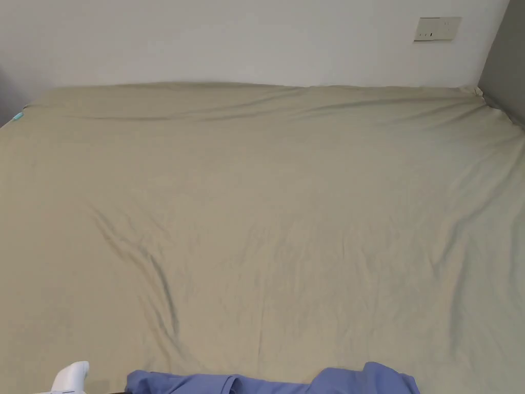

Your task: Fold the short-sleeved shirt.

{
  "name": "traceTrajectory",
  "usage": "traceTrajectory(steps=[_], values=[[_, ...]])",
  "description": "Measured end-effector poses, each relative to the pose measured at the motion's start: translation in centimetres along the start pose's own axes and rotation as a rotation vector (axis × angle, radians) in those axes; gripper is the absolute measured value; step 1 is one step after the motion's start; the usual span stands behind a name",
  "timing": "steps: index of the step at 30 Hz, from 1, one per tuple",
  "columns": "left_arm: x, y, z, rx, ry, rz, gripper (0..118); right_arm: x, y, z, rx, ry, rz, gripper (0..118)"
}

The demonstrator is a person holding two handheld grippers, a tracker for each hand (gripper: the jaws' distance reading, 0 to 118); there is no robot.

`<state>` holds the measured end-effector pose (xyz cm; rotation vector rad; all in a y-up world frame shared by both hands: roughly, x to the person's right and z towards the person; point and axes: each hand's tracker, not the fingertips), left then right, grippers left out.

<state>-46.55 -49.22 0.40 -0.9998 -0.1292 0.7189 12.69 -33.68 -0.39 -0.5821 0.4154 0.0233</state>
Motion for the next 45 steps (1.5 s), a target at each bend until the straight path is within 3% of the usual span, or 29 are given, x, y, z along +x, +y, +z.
traceTrajectory(steps=[2, 7, 16, 20, 24, 30, 32, 33, 34, 35, 40, 45], values=[[0.5, 0.2, 1.1, 0.038, 0.06, -0.012, 13, 0.2, 0.0, 0.3, 0.005, -0.001, -0.007, 5], [1.1, 0.4, 2.8, 0.035, 0.02, 0.036, 13, 1.1, -0.5, 0.7, 0.021, -0.004, -0.033, 5], [12.9, 1.6, 2.6, 0.095, -0.057, -0.079, 13, 3.6, -1.5, 1.5, 0.036, -0.006, -0.081, 5], [19.6, 1.9, -0.3, 0.071, -0.02, -0.233, 13, 4.7, -1.6, 2.2, 0.051, -0.014, -0.12, 5], [25.0, 0.7, -5.4, 0.041, -0.027, -0.258, 13, 6.2, -2.3, 2.7, 0.052, -0.027, -0.158, 5], [31.4, -2.6, -15.2, -0.056, 0.078, -0.422, 13, 7.6, -3.0, 4.2, 0.063, -0.057, -0.177, 5], [32.1, -3.8, -18.2, -0.126, 0.1, -0.418, 29, 8.0, -3.1, 4.7, 0.072, -0.079, -0.185, 5], [32.2, -4.3, -19.2, -0.141, 0.094, -0.387, 46, 8.2, -3.2, 5.0, 0.076, -0.083, -0.192, 5], [32.2, -4.7, -19.8, -0.146, 0.07, -0.367, 74, 8.4, -3.3, 5.2, 0.079, -0.087, -0.199, 5], [32.1, -5.0, -20.0, -0.133, 0.006, -0.335, 86, 8.7, -3.4, 5.4, 0.083, -0.093, -0.207, 5], [32.5, -4.5, -18.1, -0.098, -0.022, -0.353, 89, 9.4, -3.9, 5.9, 0.087, -0.112, -0.227, 5], [30.7, -2.4, -12.5, 0.071, -0.151, -0.236, 89, 9.4, -3.9, 5.8, 0.083, -0.116, -0.23, 5]])
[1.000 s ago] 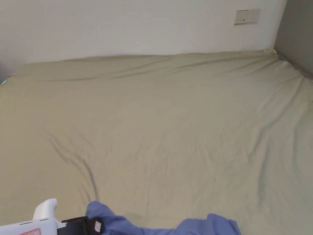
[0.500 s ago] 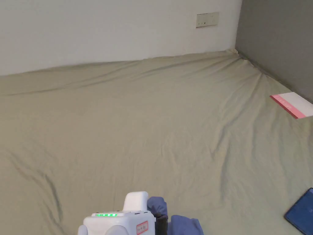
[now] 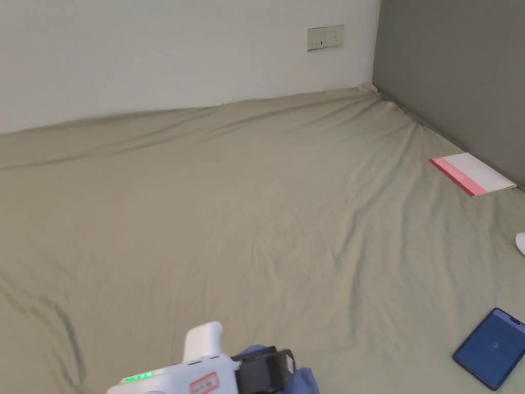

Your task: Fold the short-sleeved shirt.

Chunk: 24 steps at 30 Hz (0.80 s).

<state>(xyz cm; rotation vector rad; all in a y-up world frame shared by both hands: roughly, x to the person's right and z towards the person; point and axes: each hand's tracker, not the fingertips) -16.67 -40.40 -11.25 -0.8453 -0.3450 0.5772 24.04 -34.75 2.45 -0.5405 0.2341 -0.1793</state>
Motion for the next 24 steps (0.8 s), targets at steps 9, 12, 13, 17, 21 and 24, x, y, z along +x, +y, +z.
traceTrajectory(steps=[9, 12, 13, 17, 21, 24], values=[[-2.6, 1.3, 5.3, 0.22, 0.446, -0.045, 90, -1.4, 0.7, -0.5, 0.031, -0.01, 0.055, 5], [-2.2, 0.2, 3.4, 0.165, 0.452, -0.108, 90, -1.9, 1.3, -1.0, 0.033, 0.005, 0.074, 5], [-2.0, -0.2, 2.6, 0.157, 0.465, -0.127, 90, -2.1, 1.4, -1.1, 0.036, 0.011, 0.074, 5], [-0.7, -2.4, -1.7, 0.111, 0.453, -0.228, 90, -2.3, 1.7, -0.9, 0.047, 0.022, 0.074, 5], [0.4, -6.0, -6.3, -0.035, 0.295, -0.235, 90, -1.8, 1.5, -0.4, 0.043, 0.011, 0.066, 5], [2.5, -8.9, -7.2, 0.001, 0.313, -0.377, 93, -1.1, 1.1, 0.2, 0.043, -0.014, 0.049, 5]])
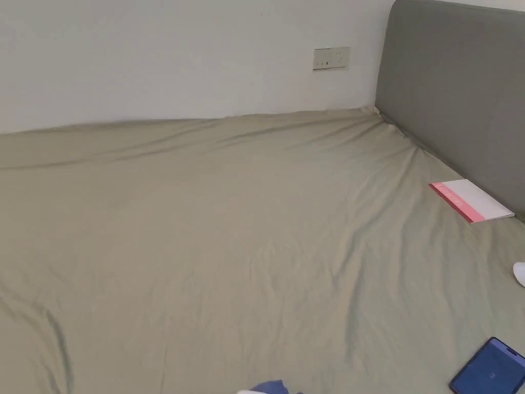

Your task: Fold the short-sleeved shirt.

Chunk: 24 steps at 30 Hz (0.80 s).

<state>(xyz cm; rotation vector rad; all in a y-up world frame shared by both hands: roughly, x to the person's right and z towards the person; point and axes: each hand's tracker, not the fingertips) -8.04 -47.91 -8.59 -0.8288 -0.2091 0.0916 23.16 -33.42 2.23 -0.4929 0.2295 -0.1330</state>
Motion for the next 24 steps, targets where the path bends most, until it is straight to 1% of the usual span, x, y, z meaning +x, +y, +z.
traceTrajectory(steps=[1, 2, 4, 6, 9, 11, 13, 17, 19, 21, 22, 23, 24], values=[[0.3, -0.4, 0.0, 0.014, -0.023, -0.009, 93, 0.2, -0.1, 0.1, -0.002, -0.004, -0.01, 5], [0.5, -1.0, -0.1, -0.004, -0.089, 0.053, 93, 0.4, -0.3, 0.2, -0.004, -0.009, -0.02, 5], [0.9, -1.8, 0.2, 0.003, -0.066, 0.037, 93, 0.7, -0.5, 0.2, -0.01, -0.013, -0.033, 5], [1.0, -2.1, 0.2, 0.022, -0.031, -0.037, 93, 0.6, -0.6, 0.2, -0.012, -0.017, -0.036, 5], [0.7, -1.5, 1.5, 0.014, -0.054, -0.035, 93, 0.1, -0.4, 0.3, -0.01, -0.009, -0.027, 5], [0.3, -1.0, 2.9, 0.056, -0.078, -0.031, 93, -0.2, -0.4, 0.2, -0.007, -0.003, -0.018, 5], [0.1, -0.3, 4.3, 0.14, -0.086, -0.01, 93, -0.6, -0.3, -0.1, -0.009, 0.004, -0.016, 5], [-1.3, 1.7, 8.0, 0.253, -0.138, 0.012, 100, -1.4, 0.0, -0.2, -0.006, 0.022, -0.002, 5], [-2.8, 2.7, 10.1, 0.321, -0.134, 0.048, 103, -1.9, 0.2, -0.1, -0.002, 0.03, 0.011, 5], [-5.2, 3.9, 12.9, 0.355, -0.115, 0.109, 102, -2.3, 0.4, 0.1, 0.001, 0.034, 0.027, 5], [-6.5, 4.4, 14.2, 0.361, -0.109, 0.138, 97, -2.5, 0.5, 0.1, 0.003, 0.038, 0.032, 5], [-7.9, 4.8, 15.8, 0.379, -0.094, 0.167, 89, -2.6, 0.6, 0.1, 0.006, 0.045, 0.035, 5], [-9.2, 5.0, 17.2, 0.401, -0.079, 0.199, 76, -2.8, 0.7, 0.1, 0.009, 0.05, 0.036, 5]])
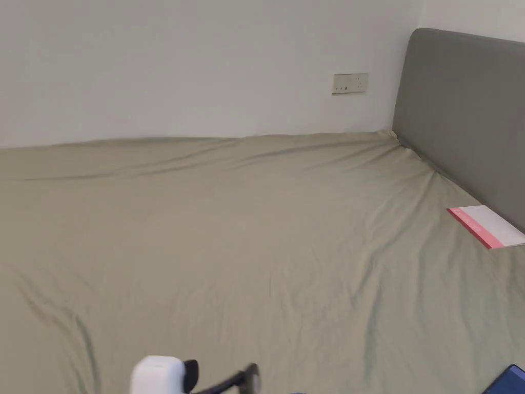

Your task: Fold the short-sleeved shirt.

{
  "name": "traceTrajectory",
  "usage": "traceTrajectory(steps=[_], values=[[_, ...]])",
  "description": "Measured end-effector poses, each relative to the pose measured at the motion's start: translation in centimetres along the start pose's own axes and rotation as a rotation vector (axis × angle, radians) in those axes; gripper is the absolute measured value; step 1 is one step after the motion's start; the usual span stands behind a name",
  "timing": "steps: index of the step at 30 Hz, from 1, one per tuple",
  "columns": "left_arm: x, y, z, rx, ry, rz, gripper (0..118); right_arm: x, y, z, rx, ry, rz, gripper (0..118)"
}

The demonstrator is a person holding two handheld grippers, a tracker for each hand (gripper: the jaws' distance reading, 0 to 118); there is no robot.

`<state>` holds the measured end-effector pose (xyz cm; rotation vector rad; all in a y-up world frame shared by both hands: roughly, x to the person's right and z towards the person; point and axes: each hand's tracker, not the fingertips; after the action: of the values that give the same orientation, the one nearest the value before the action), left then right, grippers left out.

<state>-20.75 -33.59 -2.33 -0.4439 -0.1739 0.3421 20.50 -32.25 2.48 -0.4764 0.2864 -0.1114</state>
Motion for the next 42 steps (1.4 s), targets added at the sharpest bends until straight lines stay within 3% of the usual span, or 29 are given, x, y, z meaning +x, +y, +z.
traceTrajectory(steps=[1, 2, 6, 8, 9, 19, 23, 24, 27, 29, 31, 32, 33, 34, 35, 37, 38, 42], values=[[-0.9, 0.8, 1.1, 0.021, 0.014, 0.025, 62, -0.2, 0.1, -0.1, 0.004, 0.005, 0.001, 5], [-1.9, 1.4, 2.3, 0.031, 0.035, 0.05, 55, -0.5, 0.3, -0.1, 0.009, 0.017, 0.001, 5], [-4.6, 1.9, 7.2, 0.089, 0.124, 0.088, 37, -2.4, 1.0, -0.3, 0.038, 0.066, 0.019, 5], [-5.4, 1.3, 9.0, 0.082, 0.188, 0.095, 5, -3.5, 1.3, -0.5, 0.052, 0.092, 0.036, 5], [-5.7, 0.9, 9.8, 0.09, 0.223, 0.094, 0, -4.1, 1.4, -0.7, 0.056, 0.104, 0.042, 5], [-8.8, -1.6, 13.7, 0.087, 0.261, 0.185, 0, -9.3, 1.7, -6.3, 0.054, 0.275, 0.077, 6], [-9.5, -1.9, 13.0, 0.061, 0.234, 0.231, 0, -11.3, -0.2, -13.9, -0.16, 0.422, 0.002, 6], [-9.6, -1.9, 12.7, 0.051, 0.226, 0.243, 0, -12.0, -1.0, -16.4, -0.267, 0.427, 0.031, 6], [-9.8, -2.1, 11.6, 0.015, 0.209, 0.252, 0, -14.5, -4.4, -22.1, -0.516, 0.234, 0.126, 6], [-9.9, -2.1, 10.6, -0.019, 0.23, 0.243, 0, -14.3, -7.1, -24.6, -0.512, 0.331, 0.057, 6], [-10.1, -2.2, 9.6, -0.041, 0.236, 0.237, 0, -13.9, -9.0, -26.5, -0.57, 0.276, 0.044, 6], [-10.3, -2.2, 9.0, -0.055, 0.232, 0.241, 1, -13.0, -9.4, -26.8, -0.586, 0.282, -0.05, 6], [-10.5, -2.2, 8.3, -0.074, 0.215, 0.243, 3, -12.0, -9.4, -26.8, -0.526, 0.323, -0.132, 6], [-10.7, -2.2, 7.7, -0.098, 0.173, 0.24, 15, -11.4, -9.4, -26.9, -0.52, 0.336, -0.152, 6], [-10.9, -2.3, 6.9, -0.126, 0.127, 0.238, 38, -10.9, -9.5, -27.1, -0.545, 0.347, -0.152, 6], [-11.3, -2.5, 4.7, -0.211, 0.059, 0.252, 110, -9.9, -9.7, -27.3, -0.541, 0.378, -0.154, 6], [-11.6, -2.9, 3.3, -0.262, 0.01, 0.259, 117, -9.7, -9.9, -27.4, -0.541, 0.386, -0.148, 6], [-13.6, -5.7, -1.8, -0.381, -0.099, 0.34, 117, -8.9, -9.7, -26.3, -0.511, 0.417, -0.151, 6]])
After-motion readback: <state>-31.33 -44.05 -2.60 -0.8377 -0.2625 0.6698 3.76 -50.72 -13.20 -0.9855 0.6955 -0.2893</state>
